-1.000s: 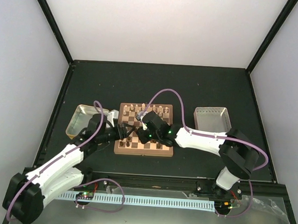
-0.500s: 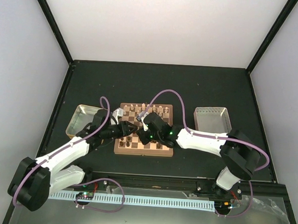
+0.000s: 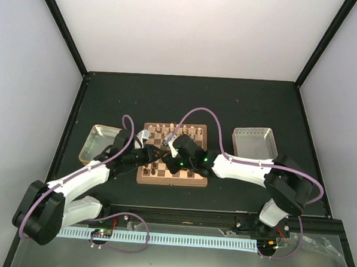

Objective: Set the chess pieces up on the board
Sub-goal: Pick up the chess piece from the chessboard.

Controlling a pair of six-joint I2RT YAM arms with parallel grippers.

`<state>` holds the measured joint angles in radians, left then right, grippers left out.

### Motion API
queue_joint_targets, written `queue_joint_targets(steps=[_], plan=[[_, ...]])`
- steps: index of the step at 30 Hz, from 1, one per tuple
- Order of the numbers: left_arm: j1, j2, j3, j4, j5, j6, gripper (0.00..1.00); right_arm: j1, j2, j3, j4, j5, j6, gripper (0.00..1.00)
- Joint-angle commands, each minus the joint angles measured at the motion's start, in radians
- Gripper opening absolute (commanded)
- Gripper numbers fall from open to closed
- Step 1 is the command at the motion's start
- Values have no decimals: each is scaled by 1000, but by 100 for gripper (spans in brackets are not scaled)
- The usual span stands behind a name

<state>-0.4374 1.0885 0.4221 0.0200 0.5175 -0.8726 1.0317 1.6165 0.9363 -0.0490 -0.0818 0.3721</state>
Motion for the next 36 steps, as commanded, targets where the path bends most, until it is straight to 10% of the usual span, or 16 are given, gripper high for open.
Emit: queue_joint_targets(steps=[1,10,17,36], plan=[[9,10,38,47,21,2,26,-2,-32,-14,39,-18,-23,7],[9,26,30,78,32,34,5,-3,-60,-40,46,-30,8,18],[9,-3,27,79,22,89,2,-26,-164,-100,57,-57,131,46],[10,-293,50,239,289,30,1,-244,-307,-276,601,-448,971,72]])
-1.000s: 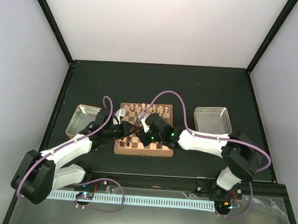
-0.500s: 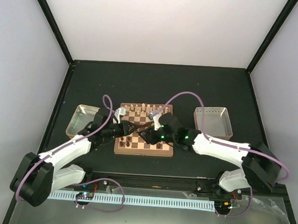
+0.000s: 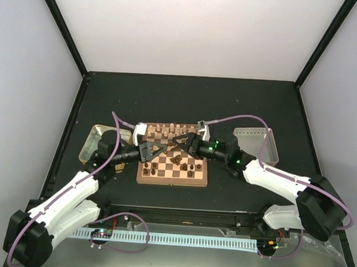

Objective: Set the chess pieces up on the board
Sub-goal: Pick up the chess piece from the chessboard.

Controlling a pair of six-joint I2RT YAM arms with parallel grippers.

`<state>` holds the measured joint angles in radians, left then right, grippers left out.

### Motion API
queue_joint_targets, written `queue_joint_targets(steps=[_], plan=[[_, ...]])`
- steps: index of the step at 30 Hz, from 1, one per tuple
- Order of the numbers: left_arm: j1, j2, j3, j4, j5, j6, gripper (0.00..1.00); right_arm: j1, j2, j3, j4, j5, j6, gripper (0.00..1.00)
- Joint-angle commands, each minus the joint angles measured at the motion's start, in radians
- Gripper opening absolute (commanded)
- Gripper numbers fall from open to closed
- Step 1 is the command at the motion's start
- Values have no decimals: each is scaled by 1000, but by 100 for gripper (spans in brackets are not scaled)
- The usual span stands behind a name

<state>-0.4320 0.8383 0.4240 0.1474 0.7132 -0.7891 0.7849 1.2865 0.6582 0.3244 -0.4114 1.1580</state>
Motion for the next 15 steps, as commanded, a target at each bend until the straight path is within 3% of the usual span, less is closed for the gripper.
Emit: queue_joint_targets(steps=[1,5,12,15], plan=[[4,-50,47,138,106,-72,1,4,31,5,254,-139,203,71],[5,-53,52,231,138,-132,2,4,34,4,337,-168,255,62],[6,-50,67,278,140,-171,1,3,-24,-8,364,-139,245,36],[6,-50,70,278,133,-181,1,3,-40,-18,386,-131,260,32]])
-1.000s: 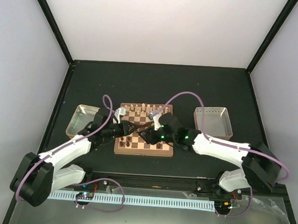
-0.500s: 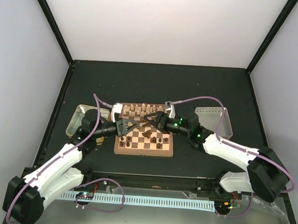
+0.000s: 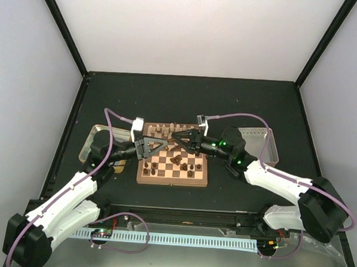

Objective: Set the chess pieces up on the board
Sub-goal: Pick up the chess piece from the chessboard.

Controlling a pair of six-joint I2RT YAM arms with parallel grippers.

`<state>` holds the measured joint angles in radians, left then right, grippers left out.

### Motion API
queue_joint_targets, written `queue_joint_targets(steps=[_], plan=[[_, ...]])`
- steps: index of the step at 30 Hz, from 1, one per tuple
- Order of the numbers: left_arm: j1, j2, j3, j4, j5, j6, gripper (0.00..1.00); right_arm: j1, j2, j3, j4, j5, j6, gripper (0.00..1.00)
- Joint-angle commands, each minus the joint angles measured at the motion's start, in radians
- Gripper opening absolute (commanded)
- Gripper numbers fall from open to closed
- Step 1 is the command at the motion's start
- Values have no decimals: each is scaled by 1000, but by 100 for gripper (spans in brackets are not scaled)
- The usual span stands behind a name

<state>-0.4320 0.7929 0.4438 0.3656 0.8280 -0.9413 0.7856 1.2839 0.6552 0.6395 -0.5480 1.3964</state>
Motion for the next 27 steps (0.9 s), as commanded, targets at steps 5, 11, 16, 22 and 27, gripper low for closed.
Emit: queue_joint_targets(steps=[5,11,16,22,27], plan=[[6,-2,50,64,8,-57,2,2,-39,-15,95,1,42,19],[6,10,50,67,-4,-85,2,2,-18,-2,115,-20,58,21],[6,23,50,75,-7,-101,2,2,-4,-4,154,-36,79,17],[6,36,52,72,-7,-121,15,1,-9,-20,134,29,68,5],[6,52,48,59,-7,-133,28,1,-9,-45,143,83,83,2]])
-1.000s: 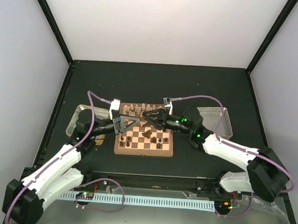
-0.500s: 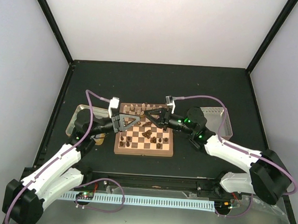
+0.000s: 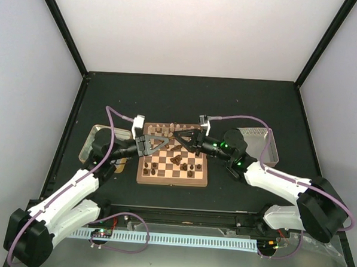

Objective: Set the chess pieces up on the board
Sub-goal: Pick up the chess piece from the chessboard.

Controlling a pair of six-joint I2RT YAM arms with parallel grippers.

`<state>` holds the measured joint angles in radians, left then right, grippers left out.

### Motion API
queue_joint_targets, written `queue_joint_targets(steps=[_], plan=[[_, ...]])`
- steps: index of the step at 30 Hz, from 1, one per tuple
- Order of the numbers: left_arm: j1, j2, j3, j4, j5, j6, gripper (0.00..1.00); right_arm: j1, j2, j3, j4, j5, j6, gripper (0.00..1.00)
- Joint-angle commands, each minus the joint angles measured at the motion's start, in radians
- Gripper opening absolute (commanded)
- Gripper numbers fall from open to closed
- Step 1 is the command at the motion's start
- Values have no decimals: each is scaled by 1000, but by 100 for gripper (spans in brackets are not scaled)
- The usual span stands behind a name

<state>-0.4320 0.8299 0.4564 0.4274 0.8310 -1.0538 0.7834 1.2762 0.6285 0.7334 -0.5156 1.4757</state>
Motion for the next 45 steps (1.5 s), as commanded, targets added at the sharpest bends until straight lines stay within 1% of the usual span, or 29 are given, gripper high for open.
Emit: queue_joint_targets(steps=[1,11,17,19,22,26,27,32,37,39,41,43,45], plan=[[6,17,33,-3,-11,-21,29,2,-3,-24,51,61,7,1],[6,25,5,-27,-30,-20,30,-5,-15,-53,27,105,38,1],[6,26,-2,-41,-43,-5,25,-10,-20,-56,4,115,40,1],[6,26,-2,-50,-48,3,23,-10,-20,-59,-1,118,37,1],[6,26,-2,-69,-57,17,17,-12,-27,-63,-13,125,32,1],[6,29,-2,-84,-66,31,4,-14,-43,-66,-52,145,16,1],[6,29,-2,-86,-68,34,2,-16,-50,-64,-76,155,0,1],[8,32,14,-149,-83,73,2,-23,-97,-52,-225,235,-100,1],[11,38,22,-176,-71,100,3,-32,-139,-39,-299,265,-195,1],[13,45,32,-193,-60,116,2,-32,-156,-13,-365,276,-265,1],[15,45,47,-229,-66,144,2,-32,-164,29,-441,295,-380,1],[20,36,67,-294,-94,172,2,-29,-171,76,-577,344,-508,1],[25,17,99,-385,-152,216,1,-20,-183,108,-713,416,-618,1]])
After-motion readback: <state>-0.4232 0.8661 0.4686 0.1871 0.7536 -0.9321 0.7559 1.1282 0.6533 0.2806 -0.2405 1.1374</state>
